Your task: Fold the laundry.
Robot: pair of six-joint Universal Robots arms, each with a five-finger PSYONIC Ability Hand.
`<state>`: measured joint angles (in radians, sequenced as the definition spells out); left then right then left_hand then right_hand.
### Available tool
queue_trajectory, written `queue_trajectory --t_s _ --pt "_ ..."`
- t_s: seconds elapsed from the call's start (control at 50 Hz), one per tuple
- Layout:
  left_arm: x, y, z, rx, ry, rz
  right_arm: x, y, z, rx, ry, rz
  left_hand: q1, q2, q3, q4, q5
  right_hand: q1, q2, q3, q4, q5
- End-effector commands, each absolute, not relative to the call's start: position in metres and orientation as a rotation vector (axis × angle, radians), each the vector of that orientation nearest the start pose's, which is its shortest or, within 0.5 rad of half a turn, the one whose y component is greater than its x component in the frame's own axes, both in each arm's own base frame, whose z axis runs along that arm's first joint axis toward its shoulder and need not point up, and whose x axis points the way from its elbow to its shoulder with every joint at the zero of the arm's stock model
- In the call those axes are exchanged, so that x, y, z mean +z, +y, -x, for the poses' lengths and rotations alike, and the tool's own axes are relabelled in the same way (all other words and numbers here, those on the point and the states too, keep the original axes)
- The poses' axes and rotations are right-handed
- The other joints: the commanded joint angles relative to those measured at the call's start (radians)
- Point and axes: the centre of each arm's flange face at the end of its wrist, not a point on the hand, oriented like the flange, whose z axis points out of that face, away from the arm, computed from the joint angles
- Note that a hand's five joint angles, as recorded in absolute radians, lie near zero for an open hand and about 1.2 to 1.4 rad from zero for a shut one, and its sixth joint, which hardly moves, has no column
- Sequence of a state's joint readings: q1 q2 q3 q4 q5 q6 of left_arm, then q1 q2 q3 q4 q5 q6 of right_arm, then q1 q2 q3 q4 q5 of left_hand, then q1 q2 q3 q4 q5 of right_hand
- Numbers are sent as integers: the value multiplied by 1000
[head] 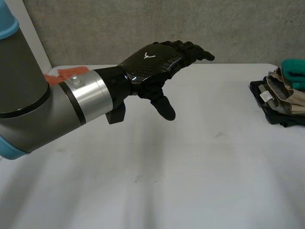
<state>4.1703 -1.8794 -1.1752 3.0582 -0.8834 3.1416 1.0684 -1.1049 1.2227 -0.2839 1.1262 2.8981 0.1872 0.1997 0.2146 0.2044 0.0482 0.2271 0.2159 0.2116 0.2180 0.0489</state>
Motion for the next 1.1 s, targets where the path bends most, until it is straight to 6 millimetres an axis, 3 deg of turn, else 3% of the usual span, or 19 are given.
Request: queue_trajectory --t_s 0.02,0.08,0.12,0.2,0.22,0.24,0.28,0.36,0.4,0.44,0.46,0.52,0.56,0.6,0.66,0.78,1.0,1.06,1.1 --pt "324 -205 344 1478 -1439 1026 333 -427 103 -2759 2701 71 0 -13 -27 -17 -36 -53 -41 -37 -43 -49" --pt "338 -208 343 1540 -1424 997 363 -428 109 -2986 2679 34 0 -13 -28 -17 -36 -53 -41 -37 -43 -49" --pt "356 -214 341 1636 -1404 940 392 -436 89 -3222 2420 47 3 -10 -25 -14 -33 -53 -41 -37 -43 -49" --pt "399 -229 329 1833 -1359 758 426 -446 19 -3415 1847 213 3 -10 -25 -14 -33 -53 -41 -37 -43 -49" --pt "399 -229 329 1834 -1359 757 434 -443 5 -3434 1741 242 3 -10 -25 -14 -33 -53 -41 -37 -43 -49" --pt "420 -236 320 1938 -1335 649 454 -431 -23 -3463 1539 286 3 -10 -25 -14 -33 -53 -41 -37 -43 -49" --pt "432 -244 312 2018 -1335 571 458 -420 -52 -3414 1434 362 9 -4 -19 -9 -27 -53 -41 -37 -43 -49" --pt "438 -283 276 2190 -1416 411 419 -397 -145 -3086 1378 647 12 -1 -16 -6 -24 -53 -41 -37 -43 -49" --pt "428 -324 231 2330 -1557 324 390 -379 -191 -2896 1402 769 12 -1 -16 -6 -24 -53 -41 -37 -43 -49" --pt "425 -328 228 2340 -1577 324 365 -365 -215 -2765 1451 838 12 -1 -16 -6 -24 -53 -41 -37 -43 -49" --pt "399 -353 212 2375 -1719 346 342 -351 -234 -2651 1509 894 12 -1 -16 -6 -24 -53 -41 -37 -43 -49" --pt "359 -384 199 2394 -1902 457 298 -326 -257 -2436 1648 1005 9 -4 -19 -8 -27 -53 -41 -37 -43 -49" --pt "324 -405 191 2383 -2040 562 277 -318 -261 -2346 1724 1053 3 -10 -25 -14 -33 -53 -41 -37 -43 -49" --pt "280 -427 181 2337 -2186 690 231 -308 -263 -2169 1884 1138 -6 -18 -33 -23 -41 -53 -41 -37 -43 -49" --pt "223 -456 165 2290 -2319 837 201 -302 -261 -2063 1997 1177 -13 -25 -40 -30 -48 -53 -41 -37 -43 -49" --pt "151 -499 149 2357 -2324 928 174 -289 -254 -1963 2104 1197 -13 -25 -40 -30 -48 -53 -41 -37 -43 -49" --pt "93 -538 145 2496 -2123 982 157 -279 -247 -1888 2161 1203 79 66 51 61 43 -53 -41 -37 -43 -49" --pt "91 -545 146 2545 -2069 986 156 -278 -247 -1884 2164 1204 427 415 400 410 392 -53 -41 -37 -43 -49" --pt "91 -549 146 2589 -2023 985 155 -276 -247 -1880 2166 1205 1010 998 983 993 975 -53 -41 -37 -43 -49"
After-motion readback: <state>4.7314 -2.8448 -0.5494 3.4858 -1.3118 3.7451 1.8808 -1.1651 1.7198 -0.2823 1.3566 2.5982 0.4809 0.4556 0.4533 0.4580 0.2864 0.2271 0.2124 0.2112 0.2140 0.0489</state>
